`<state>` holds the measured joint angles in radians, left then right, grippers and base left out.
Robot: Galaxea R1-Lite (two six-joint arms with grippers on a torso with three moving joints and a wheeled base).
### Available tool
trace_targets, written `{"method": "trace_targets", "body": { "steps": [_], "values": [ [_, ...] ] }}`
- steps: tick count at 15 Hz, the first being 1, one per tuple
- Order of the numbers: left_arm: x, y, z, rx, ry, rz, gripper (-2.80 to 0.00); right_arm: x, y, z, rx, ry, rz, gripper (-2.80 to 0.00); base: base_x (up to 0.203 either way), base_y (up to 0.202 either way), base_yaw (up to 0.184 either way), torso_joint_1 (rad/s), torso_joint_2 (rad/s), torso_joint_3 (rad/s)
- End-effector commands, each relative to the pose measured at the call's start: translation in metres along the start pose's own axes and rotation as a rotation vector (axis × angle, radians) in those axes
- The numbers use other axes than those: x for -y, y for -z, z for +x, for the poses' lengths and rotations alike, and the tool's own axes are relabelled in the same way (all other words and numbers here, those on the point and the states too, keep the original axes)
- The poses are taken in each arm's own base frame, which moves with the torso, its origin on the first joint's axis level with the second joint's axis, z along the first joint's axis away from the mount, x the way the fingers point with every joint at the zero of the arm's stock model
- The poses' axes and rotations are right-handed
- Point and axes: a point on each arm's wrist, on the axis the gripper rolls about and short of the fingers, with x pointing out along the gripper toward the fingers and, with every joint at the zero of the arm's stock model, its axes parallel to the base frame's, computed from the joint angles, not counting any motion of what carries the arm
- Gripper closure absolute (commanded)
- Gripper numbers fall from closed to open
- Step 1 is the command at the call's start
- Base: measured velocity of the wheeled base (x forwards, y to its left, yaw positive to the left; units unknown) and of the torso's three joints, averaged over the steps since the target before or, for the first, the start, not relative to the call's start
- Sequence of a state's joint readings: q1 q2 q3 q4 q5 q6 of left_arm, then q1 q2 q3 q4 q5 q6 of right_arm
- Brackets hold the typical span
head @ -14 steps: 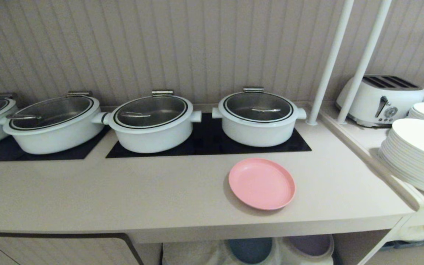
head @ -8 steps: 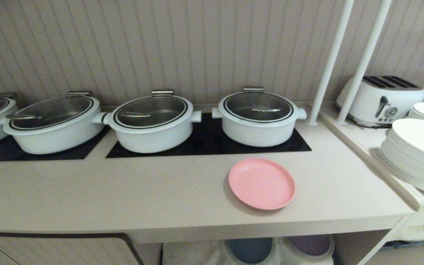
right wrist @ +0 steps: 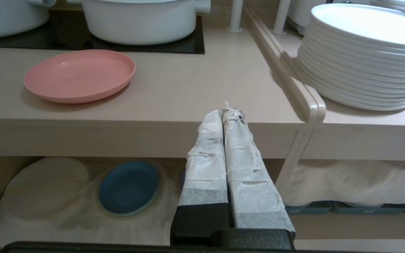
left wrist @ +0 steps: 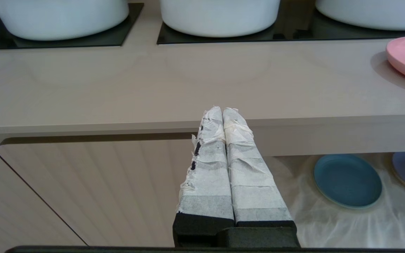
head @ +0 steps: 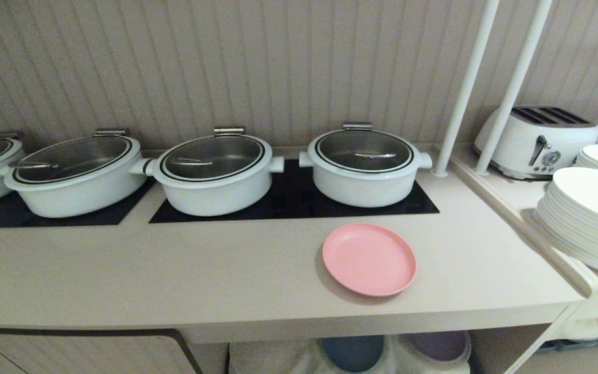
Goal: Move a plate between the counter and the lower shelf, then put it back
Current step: Pick up the plate
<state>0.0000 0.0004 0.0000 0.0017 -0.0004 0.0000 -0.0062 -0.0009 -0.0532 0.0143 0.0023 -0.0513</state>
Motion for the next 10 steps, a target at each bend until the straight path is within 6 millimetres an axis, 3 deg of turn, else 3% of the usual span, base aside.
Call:
{"method": "trace_targets", "body": {
  "steps": [1,5,10],
  "values": [
    [0.0,0.0,0.0,0.001,0.0,0.0,0.0,0.001,-0.012,-0.005,0.017,0.003,0.0,0.0,0.0,0.0,0.0,0.0,0.0,0.0],
    [0.0,0.0,0.0,0.001,0.0,0.0,0.0,0.003,-0.051,-0.013,-0.032,0.003,0.004,0.0,0.0,0.0,0.0,0.0,0.0,0.0],
    [0.0,0.0,0.0,0.001,0.0,0.0,0.0,0.006,-0.11,0.015,-0.121,-0.016,0.007,0.0,0.0,0.0,0.0,0.0,0.0,0.0]
  ]
}}
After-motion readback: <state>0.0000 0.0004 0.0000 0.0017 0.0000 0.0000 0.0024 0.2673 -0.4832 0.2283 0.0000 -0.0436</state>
